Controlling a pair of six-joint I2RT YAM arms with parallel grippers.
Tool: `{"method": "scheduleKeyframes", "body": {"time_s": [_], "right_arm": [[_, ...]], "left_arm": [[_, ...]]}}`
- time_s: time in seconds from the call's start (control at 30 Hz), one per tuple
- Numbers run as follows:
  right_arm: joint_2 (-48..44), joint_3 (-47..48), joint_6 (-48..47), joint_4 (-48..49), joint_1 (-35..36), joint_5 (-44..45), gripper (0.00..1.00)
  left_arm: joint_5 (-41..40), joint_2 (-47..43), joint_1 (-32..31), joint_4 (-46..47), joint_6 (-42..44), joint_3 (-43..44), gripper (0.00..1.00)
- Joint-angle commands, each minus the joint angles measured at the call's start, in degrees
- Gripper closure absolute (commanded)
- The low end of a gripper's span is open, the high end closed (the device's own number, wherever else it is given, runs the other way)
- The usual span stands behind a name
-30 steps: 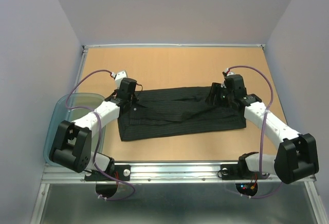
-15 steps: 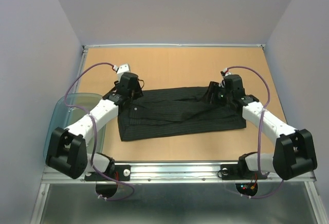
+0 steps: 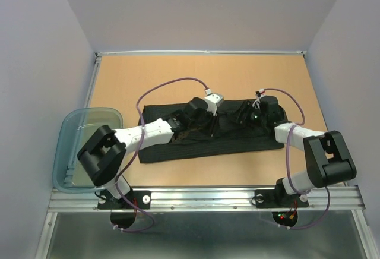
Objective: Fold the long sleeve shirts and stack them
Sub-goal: Fold the shirt
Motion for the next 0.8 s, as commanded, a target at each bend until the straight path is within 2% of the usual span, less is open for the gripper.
{"method": "scheduleKeyframes", "body": {"time_s": [0.0,0.13,0.27,0.3,0.4,0.6,0.77], "right_arm": [[3.12,-4.98,5.81,15.70,-3.93,-6.67,0.39],[6.46,-7.35,6.43,19.83,-7.35,-7.99,0.40],[9.89,-8.24,5.81,21.51,-12.70,-10.10,0.40],[11.03,-8.33,5.64,21.78,-13.51,-10.98,0.40],[11.83,-7.89,6.16,22.57,-17.20,-11.60,0.40],[8.67,-6.05,8.01,23.19,-19.93,-10.63,0.40],[5.86,-1.92,5.29,20.30,-19.93,-16.25,0.39]], "left_arm": [[6.97,3.26,-1.31,6.35,6.99,4.85,0.64],[9.52,10.18,-1.93,6.88,8.93,5.65,0.69],[9.96,15.04,-1.93,5.92,9.11,4.08,0.78],[10.40,16.09,-1.93,5.74,8.93,3.63,0.88],[11.90,16.89,-1.93,4.25,8.84,2.58,0.97],[12.33,16.89,-1.84,-1.89,10.51,3.10,1.00],[12.43,10.84,-1.84,-2.18,9.46,2.22,1.00]]}}
